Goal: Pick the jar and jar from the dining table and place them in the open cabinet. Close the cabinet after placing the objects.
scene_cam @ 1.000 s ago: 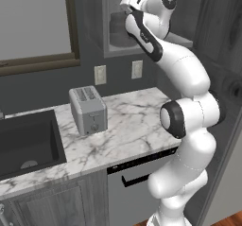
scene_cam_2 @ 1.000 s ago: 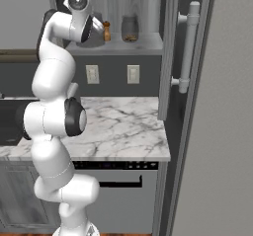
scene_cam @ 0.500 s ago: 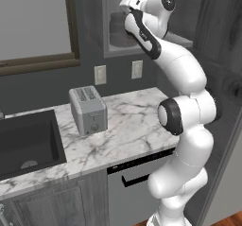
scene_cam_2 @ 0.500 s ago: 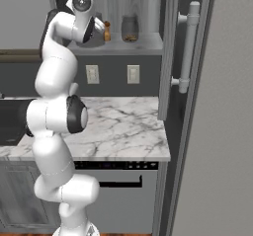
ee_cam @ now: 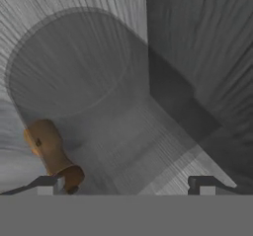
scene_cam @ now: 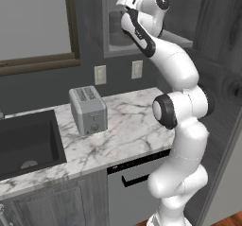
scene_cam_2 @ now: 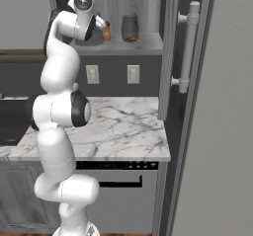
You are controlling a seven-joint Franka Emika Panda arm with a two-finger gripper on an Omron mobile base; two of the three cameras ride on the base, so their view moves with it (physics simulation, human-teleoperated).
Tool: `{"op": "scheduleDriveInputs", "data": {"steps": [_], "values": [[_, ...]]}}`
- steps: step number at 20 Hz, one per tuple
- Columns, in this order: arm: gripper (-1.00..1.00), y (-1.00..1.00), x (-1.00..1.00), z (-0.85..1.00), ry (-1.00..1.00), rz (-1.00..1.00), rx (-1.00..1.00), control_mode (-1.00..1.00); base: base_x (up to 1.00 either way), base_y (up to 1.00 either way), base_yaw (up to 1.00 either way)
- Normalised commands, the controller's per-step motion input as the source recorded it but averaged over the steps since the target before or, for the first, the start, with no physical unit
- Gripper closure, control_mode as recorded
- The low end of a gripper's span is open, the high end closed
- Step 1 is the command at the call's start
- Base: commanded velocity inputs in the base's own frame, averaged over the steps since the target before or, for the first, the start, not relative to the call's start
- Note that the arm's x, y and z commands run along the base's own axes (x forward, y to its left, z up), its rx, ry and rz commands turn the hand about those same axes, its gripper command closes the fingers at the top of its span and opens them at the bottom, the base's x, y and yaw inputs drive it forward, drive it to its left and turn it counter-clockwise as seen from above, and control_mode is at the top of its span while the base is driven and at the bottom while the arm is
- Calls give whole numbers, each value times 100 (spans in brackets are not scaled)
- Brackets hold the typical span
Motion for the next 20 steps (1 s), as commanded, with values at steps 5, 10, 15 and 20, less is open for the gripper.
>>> {"op": "scheduleDriveInputs", "data": {"steps": [5,10,15,20], "values": [[-100,2,8,0,0,1,-1,-100,0,0,0],[-100,0,-8,2,-4,1,0,-100,0,0,0],[-100,0,-25,0,-6,2,0,-100,0,0,0],[-100,0,-43,0,-8,2,0,-100,0,0,0]]}}
